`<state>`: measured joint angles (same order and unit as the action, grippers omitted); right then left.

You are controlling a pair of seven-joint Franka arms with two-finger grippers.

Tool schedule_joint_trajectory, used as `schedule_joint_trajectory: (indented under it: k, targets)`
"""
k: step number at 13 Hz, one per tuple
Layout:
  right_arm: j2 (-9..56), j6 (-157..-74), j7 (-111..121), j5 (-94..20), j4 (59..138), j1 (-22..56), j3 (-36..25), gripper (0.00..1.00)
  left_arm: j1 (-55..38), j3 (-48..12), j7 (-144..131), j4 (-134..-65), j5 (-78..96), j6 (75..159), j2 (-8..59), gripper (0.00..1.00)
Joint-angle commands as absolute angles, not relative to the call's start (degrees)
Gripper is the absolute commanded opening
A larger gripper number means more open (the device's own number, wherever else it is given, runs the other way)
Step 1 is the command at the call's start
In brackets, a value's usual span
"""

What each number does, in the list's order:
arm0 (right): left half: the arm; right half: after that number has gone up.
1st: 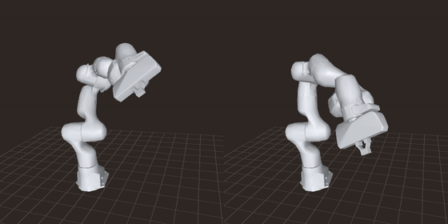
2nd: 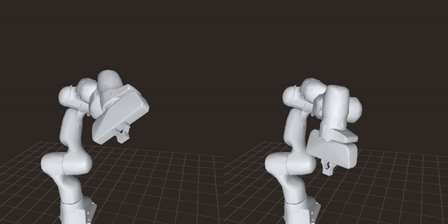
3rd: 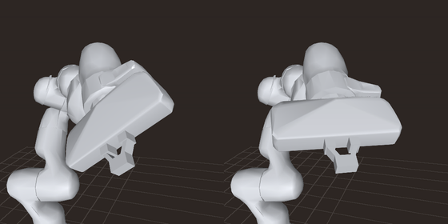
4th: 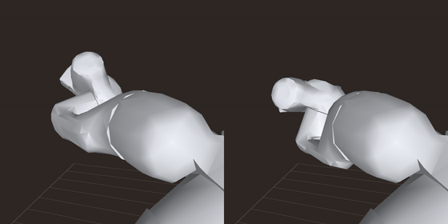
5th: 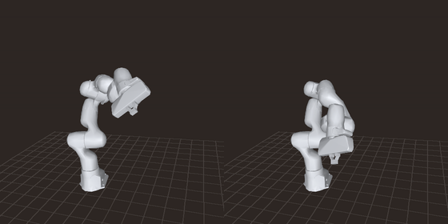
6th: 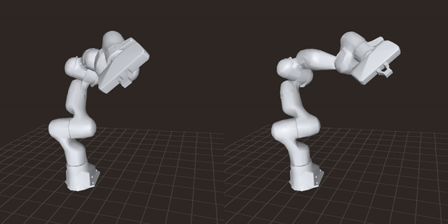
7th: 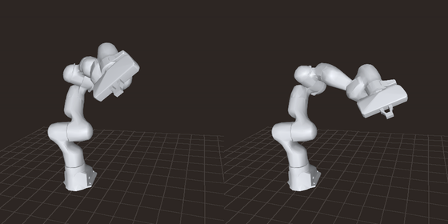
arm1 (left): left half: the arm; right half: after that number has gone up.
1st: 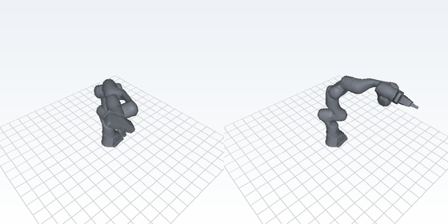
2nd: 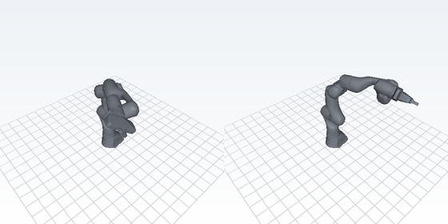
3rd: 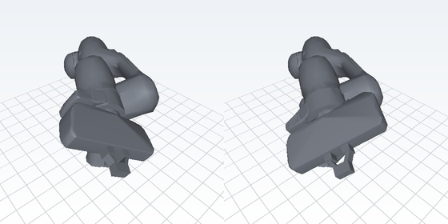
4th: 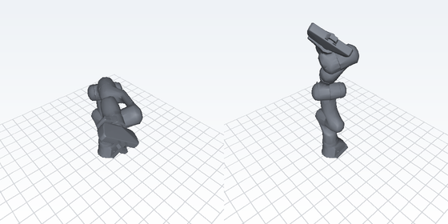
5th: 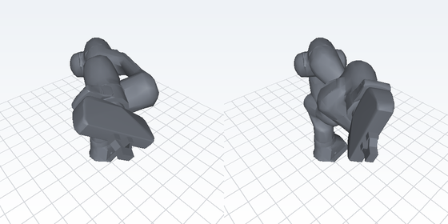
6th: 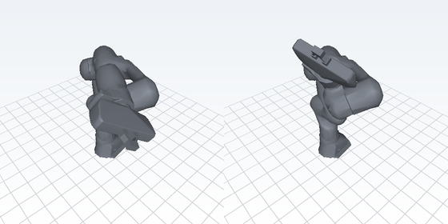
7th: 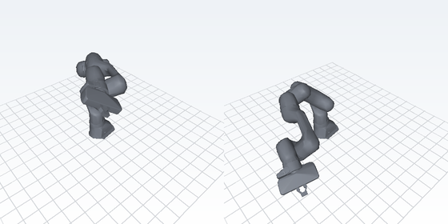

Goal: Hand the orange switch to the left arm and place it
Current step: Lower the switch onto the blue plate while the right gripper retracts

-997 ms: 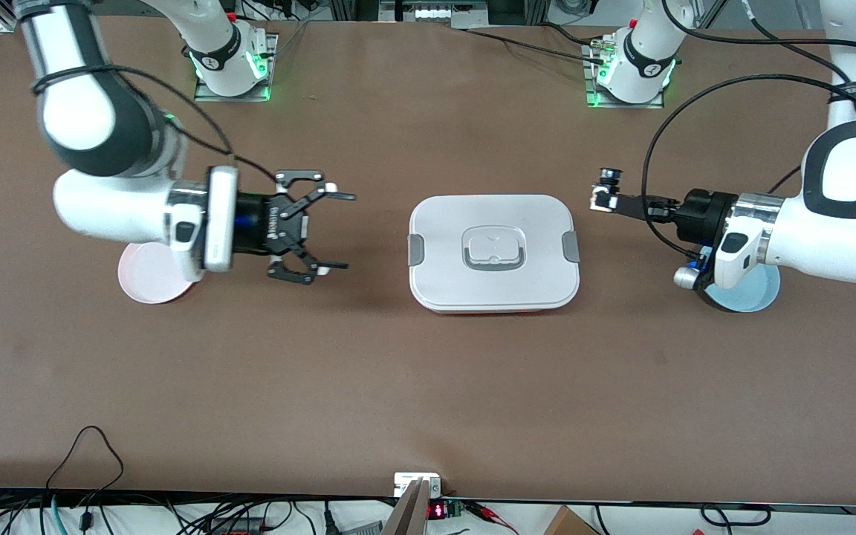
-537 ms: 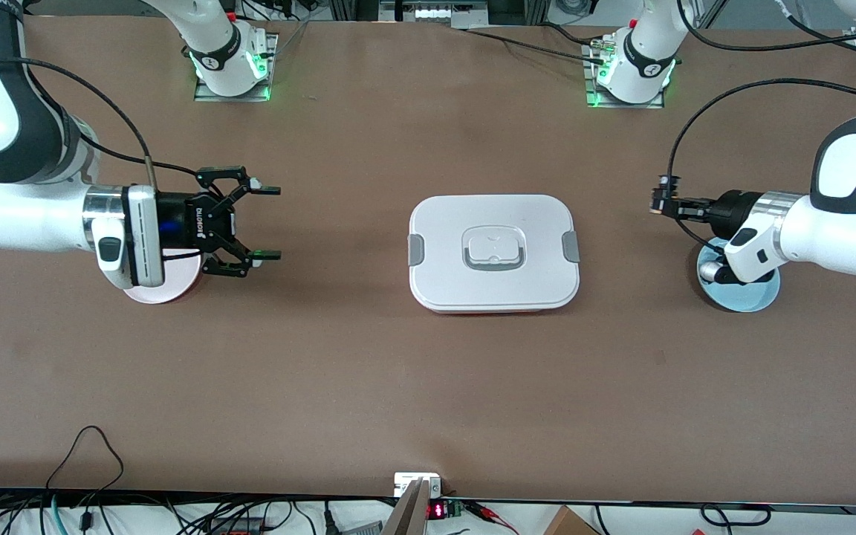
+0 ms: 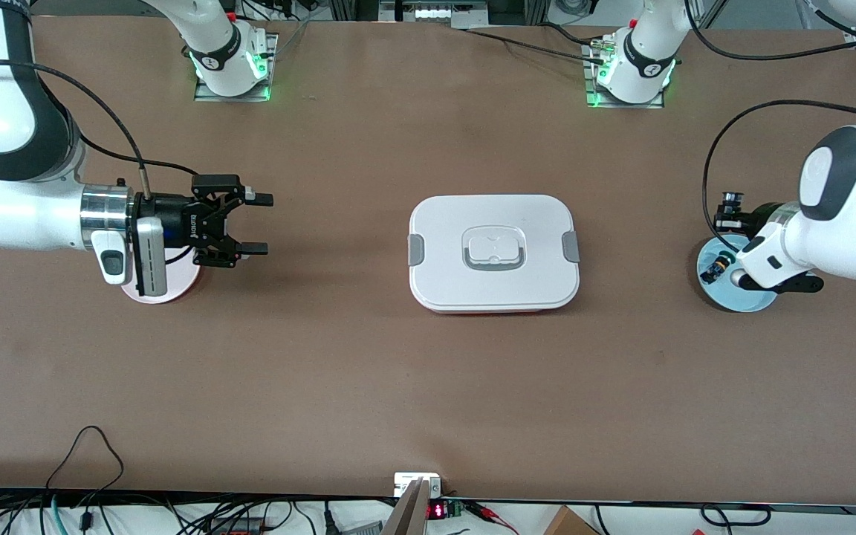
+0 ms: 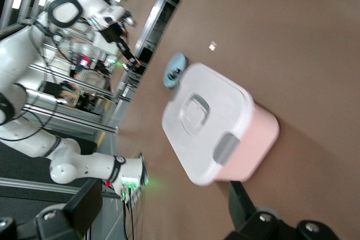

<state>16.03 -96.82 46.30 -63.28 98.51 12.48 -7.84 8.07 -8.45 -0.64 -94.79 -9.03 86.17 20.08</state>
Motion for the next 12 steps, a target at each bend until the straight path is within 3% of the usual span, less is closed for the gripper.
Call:
schedule_joint_trajectory:
  k: [1, 4, 7, 12]
  targets:
    - [14.8, -97.5, 38.0, -54.5, 99.1, 12.1, -7.6, 1.0, 11.5, -9.0, 4.5, -101.4, -12.3, 94.3, 18.8, 0.0]
    - [14.9, -97.6, 26.2, -49.7, 98.9, 12.2, -7.6, 1.0, 14.5, -8.9, 9.3, -106.5, -15.1, 104.5, 19.0, 0.0]
    - [14.7, -96.2, 25.4, -35.2, 95.5, 12.0, -7.7, 1.0, 19.5, -8.9, 15.7, -112.8, -15.8, 119.2, 19.9, 0.0]
    - [13.1, -84.8, 21.4, -17.9, 88.5, 10.1, -9.0, 1.0, 24.1, -8.8, 23.5, -113.2, -18.4, 129.7, 26.1, 0.0]
